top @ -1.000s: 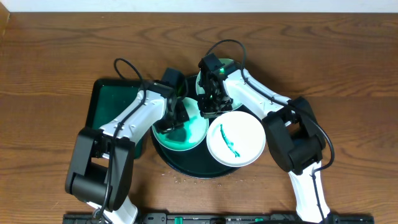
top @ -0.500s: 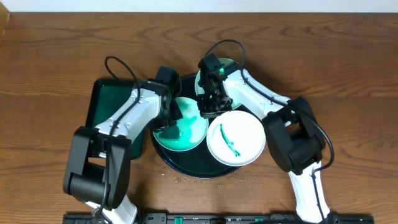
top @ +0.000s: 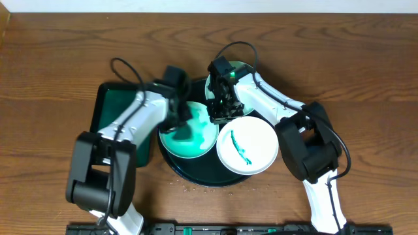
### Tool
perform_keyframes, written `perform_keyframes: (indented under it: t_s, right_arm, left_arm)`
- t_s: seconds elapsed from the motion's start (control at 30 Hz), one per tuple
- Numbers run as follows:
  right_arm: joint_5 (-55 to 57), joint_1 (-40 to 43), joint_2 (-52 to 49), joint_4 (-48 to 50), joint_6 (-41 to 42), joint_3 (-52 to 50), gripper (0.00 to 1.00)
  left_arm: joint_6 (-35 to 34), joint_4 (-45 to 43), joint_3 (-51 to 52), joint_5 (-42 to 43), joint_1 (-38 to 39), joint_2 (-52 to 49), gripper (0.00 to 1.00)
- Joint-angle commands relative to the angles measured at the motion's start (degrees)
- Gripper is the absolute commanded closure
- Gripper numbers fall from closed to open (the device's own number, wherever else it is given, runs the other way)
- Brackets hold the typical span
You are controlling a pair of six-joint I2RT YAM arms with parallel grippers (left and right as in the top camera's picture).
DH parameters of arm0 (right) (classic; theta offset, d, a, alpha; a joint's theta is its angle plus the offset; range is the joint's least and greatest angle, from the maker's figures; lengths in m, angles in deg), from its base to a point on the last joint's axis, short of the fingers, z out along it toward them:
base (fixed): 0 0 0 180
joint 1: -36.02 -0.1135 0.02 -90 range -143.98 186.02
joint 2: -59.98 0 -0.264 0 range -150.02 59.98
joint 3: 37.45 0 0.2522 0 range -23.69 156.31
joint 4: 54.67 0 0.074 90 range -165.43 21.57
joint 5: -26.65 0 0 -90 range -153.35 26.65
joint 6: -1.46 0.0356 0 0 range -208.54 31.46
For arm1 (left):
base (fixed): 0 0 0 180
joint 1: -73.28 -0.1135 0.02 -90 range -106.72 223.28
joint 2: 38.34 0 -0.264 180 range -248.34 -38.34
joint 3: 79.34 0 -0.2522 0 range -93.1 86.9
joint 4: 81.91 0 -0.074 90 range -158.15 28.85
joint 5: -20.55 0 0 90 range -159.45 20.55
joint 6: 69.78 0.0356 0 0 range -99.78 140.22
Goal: Clean dirty plates on tray and stack at the side
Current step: 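Lift sponge back toward the green tray with left gripper, then carry the cleaned plate right and set it on the table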
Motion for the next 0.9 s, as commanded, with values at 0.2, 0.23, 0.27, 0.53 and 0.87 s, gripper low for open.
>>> perform_keyframes:
  t_s: [0.2,0.23,0.27,0.53,0.87]
  right_arm:
    - [-1.86,-0.98,-1.11,0.37,-2.4,-0.39,0.99]
    - [-1.73,-1.01,-0.07,0.22,-3.78,-0.11,0.99]
    - [-1.25,-1.07,0.66,0.24,-4.24,0.07,0.99]
    - [22.03,-5.44,14.64,-0.48,-7.15,0.26,0.99]
    - [73.81,-20.76,21.18,-4.33,-7.1,0.26,0.99]
  left_arm:
    - [9.05,15.8,-16.17,2.1,-9.7,6.95,0.93]
    - [9.25,15.96,-16.22,-0.33,-11.45,8.81,0.93]
    - [9.68,15.98,-16.2,-1.66,-12.85,9.86,0.93]
    - [12.83,16.35,-16.2,-5.33,-22.21,11.26,0.93]
    - [12.83,15.5,-16.13,-5.35,-22.86,11.23,0.92]
